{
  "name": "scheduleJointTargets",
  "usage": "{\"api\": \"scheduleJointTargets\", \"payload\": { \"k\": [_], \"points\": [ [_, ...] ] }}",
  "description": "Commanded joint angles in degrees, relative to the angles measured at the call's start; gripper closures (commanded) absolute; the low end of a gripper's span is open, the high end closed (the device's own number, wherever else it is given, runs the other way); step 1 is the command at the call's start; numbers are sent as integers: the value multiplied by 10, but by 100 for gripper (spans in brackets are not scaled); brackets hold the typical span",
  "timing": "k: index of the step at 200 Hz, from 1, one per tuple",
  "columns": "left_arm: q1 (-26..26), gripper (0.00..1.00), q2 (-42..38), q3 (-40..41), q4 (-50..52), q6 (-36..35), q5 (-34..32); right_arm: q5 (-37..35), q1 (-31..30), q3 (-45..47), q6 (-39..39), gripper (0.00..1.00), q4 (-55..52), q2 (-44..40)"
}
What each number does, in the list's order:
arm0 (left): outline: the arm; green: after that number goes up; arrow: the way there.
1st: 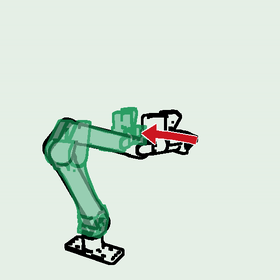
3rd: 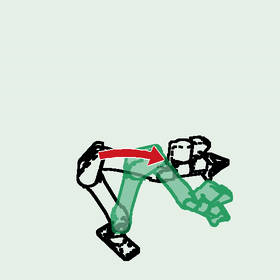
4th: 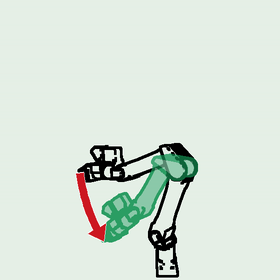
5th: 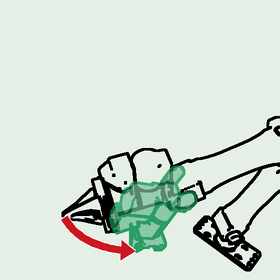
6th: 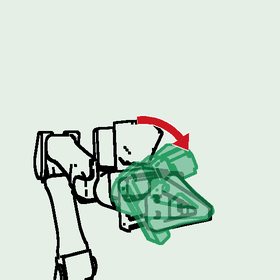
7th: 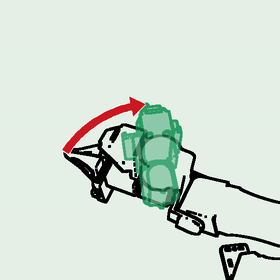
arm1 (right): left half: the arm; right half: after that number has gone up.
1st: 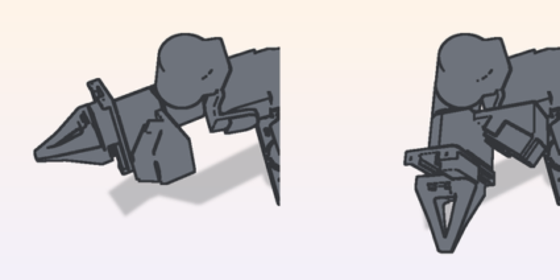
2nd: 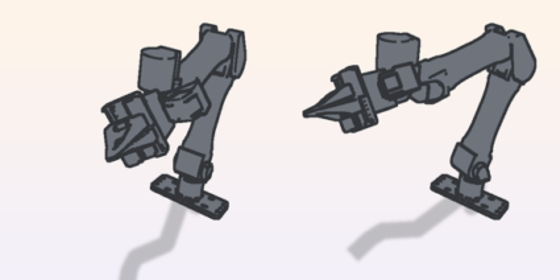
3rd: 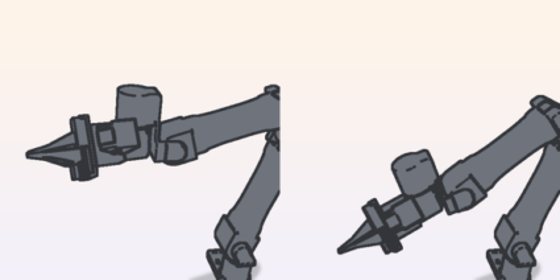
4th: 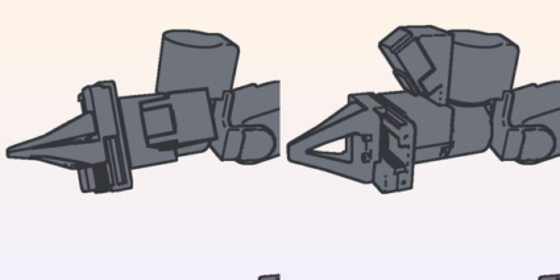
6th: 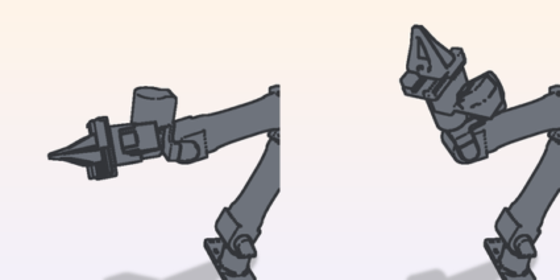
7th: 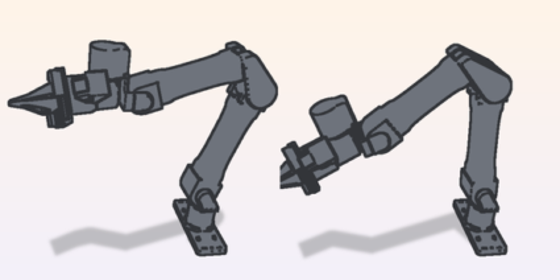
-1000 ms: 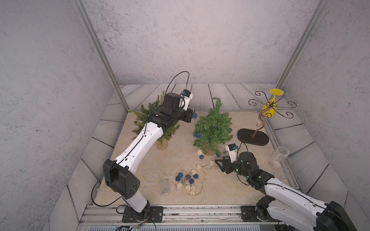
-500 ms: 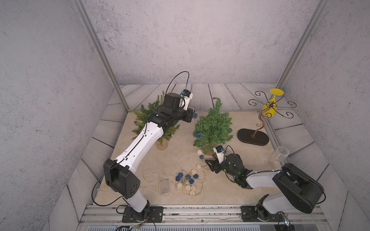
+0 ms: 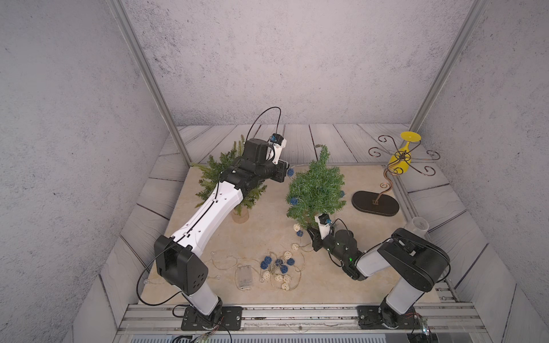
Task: Wrap string light around the christmas tree
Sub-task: Wrap the light string around the Christmas tree.
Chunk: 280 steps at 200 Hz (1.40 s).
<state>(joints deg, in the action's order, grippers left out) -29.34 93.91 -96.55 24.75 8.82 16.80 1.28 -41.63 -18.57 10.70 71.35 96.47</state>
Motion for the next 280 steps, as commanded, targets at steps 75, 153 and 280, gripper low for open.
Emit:
{"api": "scheduleJointTargets", "payload": {
  "k": [75,153,280],
  "points": [
    [32,100,19,0,-16,-16,34,-78,-111,9,-52,100,-313,-280],
    [37,100,83,-50,35,-64,-41,-32,-144,-112,-84,100,-556,-332],
    [52,100,84,23,-27,-72,-6,-58,-199,-115,-111,100,-643,-490]
  ]
}}
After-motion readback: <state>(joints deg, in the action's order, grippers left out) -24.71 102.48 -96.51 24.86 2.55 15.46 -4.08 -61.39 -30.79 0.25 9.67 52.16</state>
